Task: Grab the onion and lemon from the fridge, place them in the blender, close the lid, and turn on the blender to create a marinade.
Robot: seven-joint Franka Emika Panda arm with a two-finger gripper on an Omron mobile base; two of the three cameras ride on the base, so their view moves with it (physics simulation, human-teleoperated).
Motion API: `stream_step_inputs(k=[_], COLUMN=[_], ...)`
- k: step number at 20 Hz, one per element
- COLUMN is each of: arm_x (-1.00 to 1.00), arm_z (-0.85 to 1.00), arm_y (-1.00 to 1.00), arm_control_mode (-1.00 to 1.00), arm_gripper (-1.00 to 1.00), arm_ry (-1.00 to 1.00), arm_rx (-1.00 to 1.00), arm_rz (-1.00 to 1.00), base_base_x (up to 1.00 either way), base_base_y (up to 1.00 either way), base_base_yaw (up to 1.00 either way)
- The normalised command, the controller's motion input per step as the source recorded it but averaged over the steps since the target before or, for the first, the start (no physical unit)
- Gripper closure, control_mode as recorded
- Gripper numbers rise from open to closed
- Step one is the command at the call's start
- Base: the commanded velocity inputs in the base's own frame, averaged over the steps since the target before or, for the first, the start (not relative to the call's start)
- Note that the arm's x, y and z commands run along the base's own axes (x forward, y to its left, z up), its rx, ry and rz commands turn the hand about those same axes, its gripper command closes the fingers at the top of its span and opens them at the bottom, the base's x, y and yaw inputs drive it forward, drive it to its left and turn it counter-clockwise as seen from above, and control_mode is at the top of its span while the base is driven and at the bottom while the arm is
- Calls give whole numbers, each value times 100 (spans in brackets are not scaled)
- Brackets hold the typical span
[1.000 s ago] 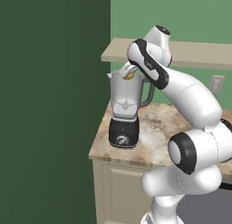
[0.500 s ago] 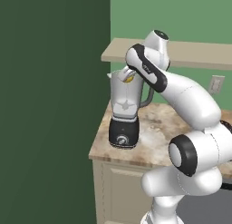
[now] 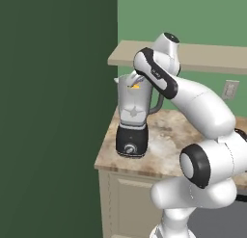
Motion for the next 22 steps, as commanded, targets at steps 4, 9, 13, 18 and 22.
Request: stream_step_inputs(k=[4,9,13,18,22], arm_x=[-4,-20,-71,-100,-100], arm_z=[32,46,28,1,0], arm_y=[0,0,-9,-26,-40], arm_control_mode=[-100,-100,-100,-100,-100], arm_gripper=[-100,-100,-100,-100,-100], arm_ry=[-1,0,0,0,0], arm_rx=[0,0,0,0,0], arm_rz=[0,0,-1,-8,-16], base_base_x=[0,0,0,0,0], base_base_y=[0,0,0,0,0], base_base_yaw=[0,0,0,0,0])
